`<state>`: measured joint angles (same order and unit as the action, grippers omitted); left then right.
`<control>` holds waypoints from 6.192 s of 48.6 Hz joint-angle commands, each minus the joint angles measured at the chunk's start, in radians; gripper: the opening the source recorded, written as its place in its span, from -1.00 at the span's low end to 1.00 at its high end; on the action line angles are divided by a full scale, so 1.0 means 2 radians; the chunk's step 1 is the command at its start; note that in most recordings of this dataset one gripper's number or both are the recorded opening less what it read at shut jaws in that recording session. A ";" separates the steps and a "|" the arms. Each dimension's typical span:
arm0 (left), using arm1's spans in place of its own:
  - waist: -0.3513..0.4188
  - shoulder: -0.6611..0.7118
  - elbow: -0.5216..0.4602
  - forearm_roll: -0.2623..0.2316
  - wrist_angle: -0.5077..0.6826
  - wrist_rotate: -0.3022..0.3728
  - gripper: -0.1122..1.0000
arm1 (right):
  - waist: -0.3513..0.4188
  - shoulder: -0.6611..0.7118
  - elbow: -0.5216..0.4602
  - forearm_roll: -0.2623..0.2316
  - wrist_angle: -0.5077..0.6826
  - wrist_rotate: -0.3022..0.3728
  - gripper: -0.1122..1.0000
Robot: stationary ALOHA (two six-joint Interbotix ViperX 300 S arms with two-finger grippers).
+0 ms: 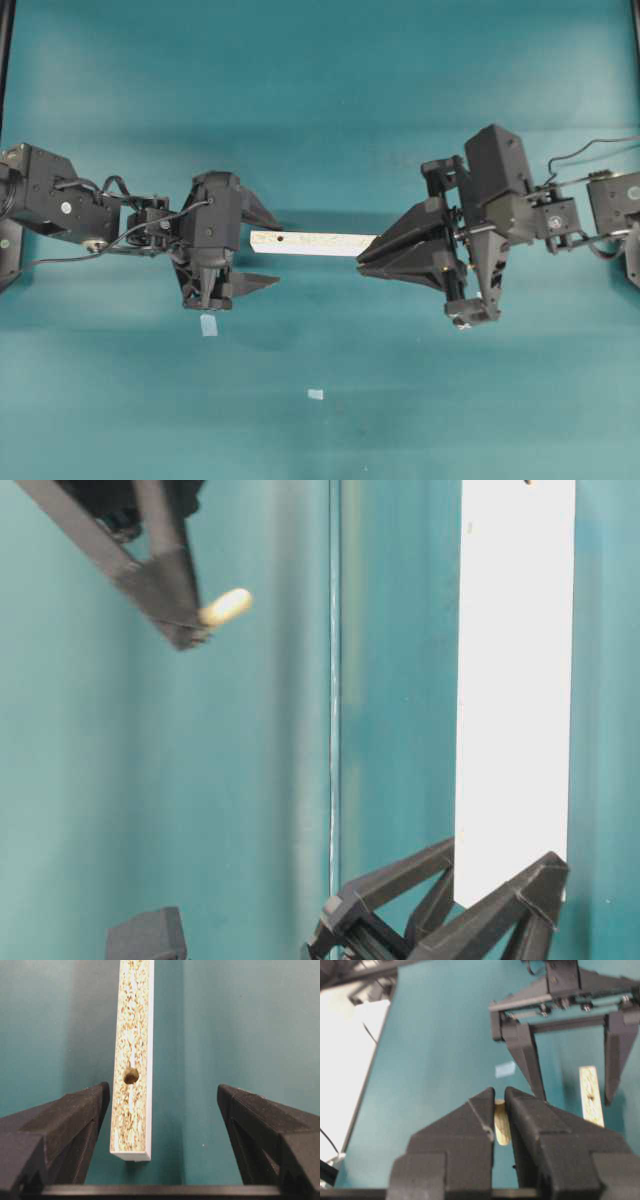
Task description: Insert the rod into the hole on the wooden board.
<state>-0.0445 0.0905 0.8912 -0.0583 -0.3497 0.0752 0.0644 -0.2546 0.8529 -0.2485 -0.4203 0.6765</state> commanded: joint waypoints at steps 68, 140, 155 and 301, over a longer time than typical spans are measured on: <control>0.033 0.013 -0.009 -0.001 -0.002 0.010 -0.02 | -0.005 -0.003 0.005 -0.001 -0.008 -0.023 -0.58; 0.021 0.005 -0.015 -0.002 0.037 0.014 -0.21 | -0.039 -0.002 0.052 0.000 -0.062 -0.046 -0.58; 0.020 -0.002 -0.013 -0.001 0.048 0.014 -0.21 | -0.074 -0.002 0.143 0.032 -0.201 -0.152 -0.58; 0.021 0.012 -0.027 -0.002 0.068 0.012 -0.21 | -0.027 0.239 0.161 0.123 -0.476 -0.268 -0.58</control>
<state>-0.0015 0.1243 0.8483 -0.0598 -0.2132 0.1043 0.0077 0.2332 1.1750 -0.0153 -1.3714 0.1411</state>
